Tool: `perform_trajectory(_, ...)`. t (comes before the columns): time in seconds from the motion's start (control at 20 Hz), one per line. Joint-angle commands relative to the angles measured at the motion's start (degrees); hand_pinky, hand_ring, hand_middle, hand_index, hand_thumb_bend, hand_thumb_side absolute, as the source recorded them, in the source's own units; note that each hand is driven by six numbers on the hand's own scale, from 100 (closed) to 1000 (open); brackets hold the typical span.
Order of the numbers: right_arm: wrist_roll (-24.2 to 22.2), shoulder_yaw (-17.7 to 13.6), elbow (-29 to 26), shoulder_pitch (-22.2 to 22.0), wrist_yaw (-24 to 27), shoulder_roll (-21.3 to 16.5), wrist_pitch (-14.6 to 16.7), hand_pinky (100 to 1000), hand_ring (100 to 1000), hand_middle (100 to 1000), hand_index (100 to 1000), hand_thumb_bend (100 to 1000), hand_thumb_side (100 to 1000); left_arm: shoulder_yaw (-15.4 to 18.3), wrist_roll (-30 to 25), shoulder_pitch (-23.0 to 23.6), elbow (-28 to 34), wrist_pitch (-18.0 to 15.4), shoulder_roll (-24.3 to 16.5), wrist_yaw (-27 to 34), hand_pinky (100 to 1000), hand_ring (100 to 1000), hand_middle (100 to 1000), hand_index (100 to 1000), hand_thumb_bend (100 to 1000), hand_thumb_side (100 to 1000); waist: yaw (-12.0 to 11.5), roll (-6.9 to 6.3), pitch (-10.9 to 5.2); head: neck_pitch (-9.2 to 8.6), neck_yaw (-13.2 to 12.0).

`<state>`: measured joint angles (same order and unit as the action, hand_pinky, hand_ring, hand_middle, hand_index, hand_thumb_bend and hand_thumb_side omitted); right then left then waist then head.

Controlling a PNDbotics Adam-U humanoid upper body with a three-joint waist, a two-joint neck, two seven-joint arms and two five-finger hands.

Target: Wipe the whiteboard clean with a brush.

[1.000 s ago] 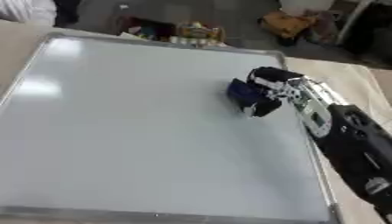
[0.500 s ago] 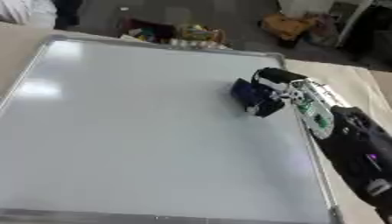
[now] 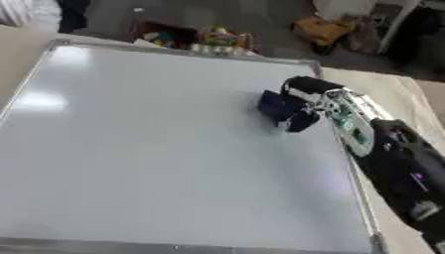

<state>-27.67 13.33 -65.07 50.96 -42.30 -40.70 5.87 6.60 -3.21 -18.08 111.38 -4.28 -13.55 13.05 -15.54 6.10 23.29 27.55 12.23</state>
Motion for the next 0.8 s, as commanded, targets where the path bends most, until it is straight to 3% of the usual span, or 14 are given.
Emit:
perform_trajectory(0.05, -1.76, 1.82, -2.68, -0.25, 1.19, -1.28, 0.60, 554, 619, 240, 194, 100, 176, 0.14, 0.08, -0.51, 1.12, 0.15, -0.83, -0.03, 528, 386, 466, 476, 195, 890, 0.03, -0.22, -1.31, -0.37, -0.05)
perform_trajectory(0.8, -6.12, 5.18, -9.82, -2.07, 3.74, -3.00, 1.40, 545, 617, 241, 195, 100, 163, 0.05, 0.44, -0.52, 1.43, 0.96, -0.91, 0.35, 529, 391, 467, 475, 201, 886, 0.48, 0.38, -2.71, 1.12, -0.79)
